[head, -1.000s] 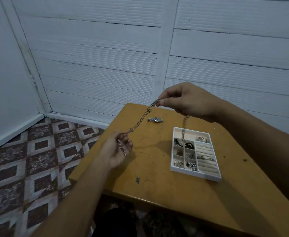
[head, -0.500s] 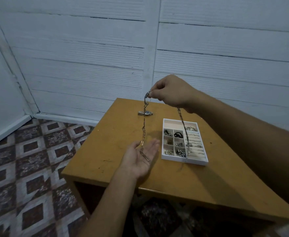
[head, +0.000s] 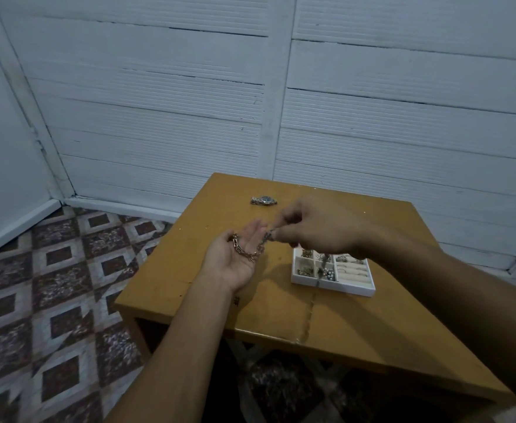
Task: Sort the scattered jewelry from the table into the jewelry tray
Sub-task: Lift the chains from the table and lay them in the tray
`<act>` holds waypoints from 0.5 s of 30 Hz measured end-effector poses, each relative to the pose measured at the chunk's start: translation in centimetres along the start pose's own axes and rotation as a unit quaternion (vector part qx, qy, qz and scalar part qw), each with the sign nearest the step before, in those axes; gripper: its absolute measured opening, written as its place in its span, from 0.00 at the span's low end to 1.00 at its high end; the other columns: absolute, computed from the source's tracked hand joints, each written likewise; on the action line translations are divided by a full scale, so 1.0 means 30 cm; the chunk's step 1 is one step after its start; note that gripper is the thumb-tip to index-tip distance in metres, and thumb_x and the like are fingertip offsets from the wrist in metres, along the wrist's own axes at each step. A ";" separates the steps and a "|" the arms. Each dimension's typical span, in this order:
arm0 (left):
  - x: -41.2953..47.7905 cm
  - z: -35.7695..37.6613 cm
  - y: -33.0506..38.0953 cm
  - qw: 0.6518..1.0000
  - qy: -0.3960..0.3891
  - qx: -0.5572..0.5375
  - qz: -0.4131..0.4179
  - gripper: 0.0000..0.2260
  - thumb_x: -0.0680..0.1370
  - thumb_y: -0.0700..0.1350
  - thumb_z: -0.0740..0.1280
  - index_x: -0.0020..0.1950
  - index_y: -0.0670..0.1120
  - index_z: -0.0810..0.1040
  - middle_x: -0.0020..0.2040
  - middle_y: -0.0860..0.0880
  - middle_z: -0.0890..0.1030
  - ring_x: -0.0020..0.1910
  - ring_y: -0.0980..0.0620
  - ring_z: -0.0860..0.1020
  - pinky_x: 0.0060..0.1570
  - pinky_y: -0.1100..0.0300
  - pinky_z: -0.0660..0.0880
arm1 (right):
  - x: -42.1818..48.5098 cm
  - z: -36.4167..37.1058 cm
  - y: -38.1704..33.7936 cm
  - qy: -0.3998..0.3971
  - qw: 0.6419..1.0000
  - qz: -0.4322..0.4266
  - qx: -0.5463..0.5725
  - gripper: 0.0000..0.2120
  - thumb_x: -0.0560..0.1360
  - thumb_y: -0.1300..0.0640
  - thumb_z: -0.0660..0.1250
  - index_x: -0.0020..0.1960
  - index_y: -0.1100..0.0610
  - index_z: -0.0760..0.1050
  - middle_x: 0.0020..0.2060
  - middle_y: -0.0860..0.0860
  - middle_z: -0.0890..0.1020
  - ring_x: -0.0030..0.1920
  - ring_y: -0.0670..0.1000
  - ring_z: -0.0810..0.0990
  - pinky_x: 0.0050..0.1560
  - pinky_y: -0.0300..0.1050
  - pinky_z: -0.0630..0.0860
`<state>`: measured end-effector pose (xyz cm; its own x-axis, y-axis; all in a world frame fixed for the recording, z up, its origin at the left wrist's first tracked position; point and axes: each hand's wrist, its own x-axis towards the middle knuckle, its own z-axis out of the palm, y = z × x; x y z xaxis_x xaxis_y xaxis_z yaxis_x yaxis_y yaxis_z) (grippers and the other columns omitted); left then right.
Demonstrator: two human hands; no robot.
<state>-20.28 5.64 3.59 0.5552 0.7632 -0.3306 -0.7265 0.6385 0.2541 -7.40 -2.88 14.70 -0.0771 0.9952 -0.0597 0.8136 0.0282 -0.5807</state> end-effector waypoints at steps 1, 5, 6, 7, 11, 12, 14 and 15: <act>0.001 0.000 0.010 1.000 0.003 -0.012 0.008 0.19 0.84 0.46 0.52 0.59 0.31 0.73 0.50 0.37 0.82 0.38 0.42 0.85 0.38 0.54 0.82 | -0.014 -0.001 0.007 -0.021 1.000 0.014 0.011 0.08 0.77 0.55 0.68 0.46 0.58 0.83 0.28 0.46 0.77 0.24 0.43 0.69 0.25 0.36 0.65; 0.007 0.006 0.060 0.999 0.007 -0.033 0.016 0.18 0.84 0.46 0.53 0.51 0.35 0.76 0.38 0.39 0.83 0.31 0.48 0.83 0.26 0.63 0.78 | -0.053 -0.008 0.044 -0.095 0.992 0.065 0.057 0.06 0.77 0.58 0.67 0.49 0.59 0.82 0.32 0.49 0.81 0.28 0.46 0.72 0.25 0.37 0.68; 0.009 0.009 0.072 0.999 0.008 -0.030 0.015 0.18 0.84 0.46 0.53 0.51 0.36 0.76 0.36 0.41 0.83 0.29 0.51 0.82 0.24 0.65 0.77 | -0.060 -0.012 0.053 -0.108 0.990 0.070 0.065 0.06 0.77 0.59 0.67 0.50 0.59 0.81 0.33 0.49 0.81 0.27 0.46 0.73 0.25 0.38 0.69; 0.011 0.011 0.083 1.000 0.012 -0.023 0.018 0.17 0.84 0.46 0.53 0.51 0.36 0.77 0.34 0.42 0.83 0.27 0.53 0.81 0.23 0.67 0.75 | -0.067 -0.018 0.062 -0.121 0.987 0.073 0.070 0.07 0.77 0.60 0.66 0.52 0.59 0.81 0.34 0.50 0.82 0.27 0.46 0.73 0.25 0.38 0.69; 0.036 0.018 0.140 0.997 0.045 -0.002 0.056 0.13 0.83 0.44 0.56 0.50 0.39 0.77 0.35 0.46 0.83 0.22 0.58 0.76 0.18 0.69 0.66 | -0.091 -0.043 0.085 -0.177 0.977 0.085 0.080 0.11 0.79 0.61 0.64 0.60 0.58 0.77 0.38 0.50 0.84 0.28 0.46 0.74 0.26 0.38 0.71; 0.044 0.021 0.156 0.997 0.052 -0.002 0.063 0.11 0.83 0.42 0.56 0.50 0.40 0.77 0.35 0.46 0.84 0.22 0.59 0.74 0.17 0.69 0.64 | -0.095 -0.051 0.087 -0.191 0.975 0.088 0.076 0.12 0.79 0.61 0.63 0.61 0.57 0.76 0.39 0.49 0.84 0.29 0.46 0.74 0.26 0.39 0.71; 0.057 0.025 0.185 0.995 0.059 -0.004 0.074 0.08 0.82 0.40 0.57 0.50 0.41 0.75 0.34 0.47 0.83 0.21 0.60 0.72 0.16 0.70 0.61 | -0.102 -0.066 0.087 -0.221 0.969 0.087 0.072 0.13 0.80 0.61 0.62 0.64 0.55 0.75 0.40 0.49 0.84 0.30 0.47 0.76 0.26 0.39 0.72; 0.061 0.025 0.195 0.995 0.061 -0.001 0.079 0.08 0.82 0.39 0.56 0.50 0.41 0.75 0.33 0.48 0.83 0.20 0.60 0.71 0.16 0.70 0.60 | -0.104 -0.072 0.086 -0.236 0.965 0.087 0.068 0.13 0.80 0.61 0.61 0.64 0.55 0.74 0.41 0.49 0.84 0.30 0.47 0.76 0.26 0.39 0.73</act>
<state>-23.20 10.86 5.16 0.3816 0.8359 -0.3946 -0.8017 0.5118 0.3088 -3.83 -5.71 15.14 -0.2257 0.8297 -0.5106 0.7569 -0.1806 -0.6281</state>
